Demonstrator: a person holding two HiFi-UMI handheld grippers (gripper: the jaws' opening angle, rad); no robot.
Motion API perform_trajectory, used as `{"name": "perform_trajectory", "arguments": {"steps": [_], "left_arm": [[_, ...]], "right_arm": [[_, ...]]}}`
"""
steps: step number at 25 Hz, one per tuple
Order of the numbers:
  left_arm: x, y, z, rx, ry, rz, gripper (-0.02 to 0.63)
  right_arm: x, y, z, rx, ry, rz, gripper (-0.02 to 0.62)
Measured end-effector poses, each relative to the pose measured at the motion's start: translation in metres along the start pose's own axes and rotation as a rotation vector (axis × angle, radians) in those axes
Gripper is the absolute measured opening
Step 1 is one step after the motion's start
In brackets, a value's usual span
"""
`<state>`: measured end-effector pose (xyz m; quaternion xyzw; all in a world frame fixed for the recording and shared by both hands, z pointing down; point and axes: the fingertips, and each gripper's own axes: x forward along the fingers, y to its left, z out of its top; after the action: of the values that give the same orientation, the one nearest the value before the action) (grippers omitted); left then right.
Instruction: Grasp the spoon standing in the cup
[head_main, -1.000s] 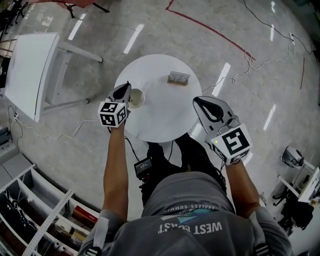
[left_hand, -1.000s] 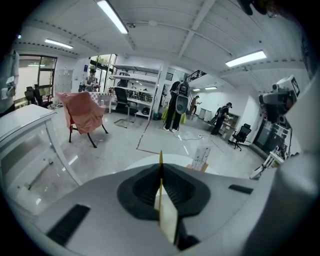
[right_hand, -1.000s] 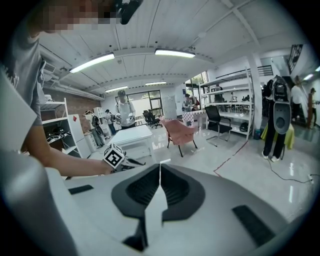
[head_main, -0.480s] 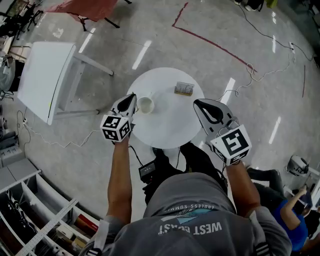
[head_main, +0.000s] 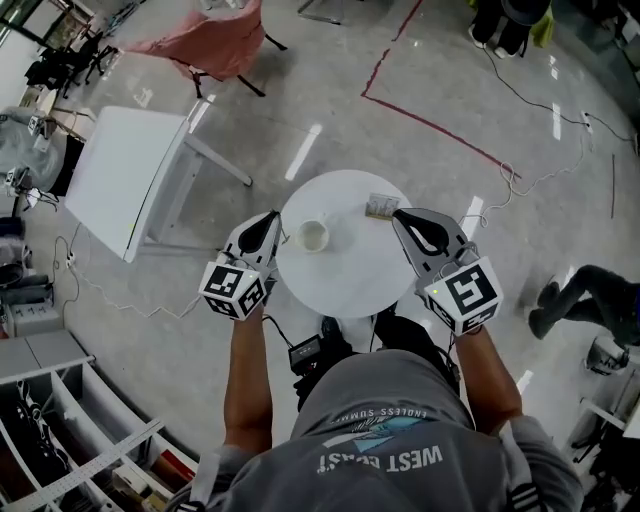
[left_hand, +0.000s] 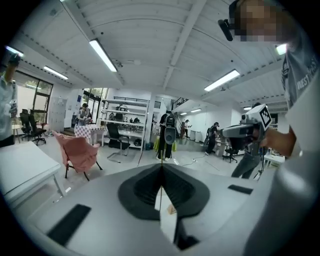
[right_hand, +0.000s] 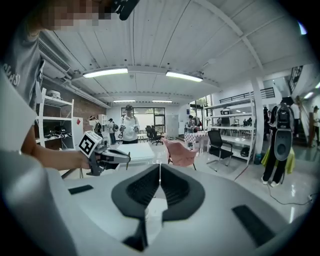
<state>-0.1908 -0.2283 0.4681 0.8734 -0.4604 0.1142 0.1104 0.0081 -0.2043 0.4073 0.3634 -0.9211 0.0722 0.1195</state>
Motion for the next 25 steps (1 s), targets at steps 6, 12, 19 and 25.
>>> {"name": "perform_trajectory", "arguments": {"steps": [6,12,19,25], "left_arm": [[-0.024,-0.008,0.045,0.055,-0.084,-0.008,0.005],[-0.049,-0.015,0.08,0.082,-0.171,-0.007,0.005],[-0.077,-0.021,0.101,0.026,-0.27,-0.026,0.005],[-0.098,-0.023,0.106,-0.002,-0.318,-0.026,0.005]], "right_arm": [[0.0,0.001,0.02,-0.03,-0.046,-0.006,0.003],[-0.001,0.006,0.04,-0.067,-0.088,-0.009,0.003],[-0.003,0.016,0.055,-0.104,-0.116,0.007,0.003],[-0.004,0.03,0.063,-0.136,-0.124,0.027,0.002]]}}
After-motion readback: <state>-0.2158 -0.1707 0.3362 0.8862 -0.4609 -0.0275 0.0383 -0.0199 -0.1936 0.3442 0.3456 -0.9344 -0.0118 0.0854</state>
